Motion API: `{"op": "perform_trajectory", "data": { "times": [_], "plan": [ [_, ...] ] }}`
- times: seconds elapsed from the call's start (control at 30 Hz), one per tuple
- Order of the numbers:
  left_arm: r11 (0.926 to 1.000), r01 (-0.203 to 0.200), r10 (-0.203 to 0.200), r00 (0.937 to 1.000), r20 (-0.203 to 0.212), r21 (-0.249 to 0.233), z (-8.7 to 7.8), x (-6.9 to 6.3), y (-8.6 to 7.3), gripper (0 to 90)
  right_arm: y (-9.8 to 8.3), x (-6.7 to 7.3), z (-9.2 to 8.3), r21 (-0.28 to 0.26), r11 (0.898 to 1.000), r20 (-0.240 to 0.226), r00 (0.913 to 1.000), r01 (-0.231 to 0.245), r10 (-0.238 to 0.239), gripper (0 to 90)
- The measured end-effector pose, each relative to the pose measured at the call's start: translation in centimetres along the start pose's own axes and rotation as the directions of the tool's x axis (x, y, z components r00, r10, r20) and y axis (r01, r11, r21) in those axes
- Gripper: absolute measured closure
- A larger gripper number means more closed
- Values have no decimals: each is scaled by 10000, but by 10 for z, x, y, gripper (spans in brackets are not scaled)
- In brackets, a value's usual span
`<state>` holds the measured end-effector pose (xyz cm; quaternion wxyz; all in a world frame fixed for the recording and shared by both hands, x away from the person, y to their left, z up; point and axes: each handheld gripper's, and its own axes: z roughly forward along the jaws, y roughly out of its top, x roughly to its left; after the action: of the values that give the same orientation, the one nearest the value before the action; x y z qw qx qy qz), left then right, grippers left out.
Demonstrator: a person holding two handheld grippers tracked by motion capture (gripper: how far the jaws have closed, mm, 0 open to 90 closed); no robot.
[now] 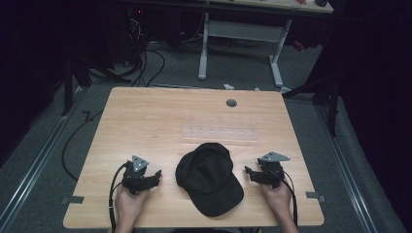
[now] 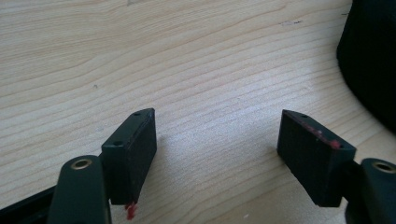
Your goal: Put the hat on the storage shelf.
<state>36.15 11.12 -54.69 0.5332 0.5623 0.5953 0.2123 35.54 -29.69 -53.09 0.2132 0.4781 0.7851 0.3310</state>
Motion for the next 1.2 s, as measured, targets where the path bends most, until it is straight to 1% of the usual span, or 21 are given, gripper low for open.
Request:
{"op": "perform_trajectory", "data": {
  "times": [0.57,0.8,0.87,0.93,1.2],
  "plan": [
    [10000,-7,7,10000,-1,12,0,0,0,276,0,0,0,0,10000,2,10000,4,-4,340],
    [10000,-5,5,10000,-15,12,0,0,0,276,-1,2,-1,-4,9999,135,9999,-100,100,342],
    [10000,-3,3,10000,-20,9,0,0,0,276,-1,3,-1,-3,9997,204,9995,-255,255,348],
    [10000,8,-8,10000,-20,0,0,0,0,275,-1,5,-1,-18,9996,269,9992,-295,296,355],
    [10000,18,-18,10000,-28,-4,0,0,0,276,-1,5,-1,-31,9997,324,9991,-262,263,359]
  ]
}}
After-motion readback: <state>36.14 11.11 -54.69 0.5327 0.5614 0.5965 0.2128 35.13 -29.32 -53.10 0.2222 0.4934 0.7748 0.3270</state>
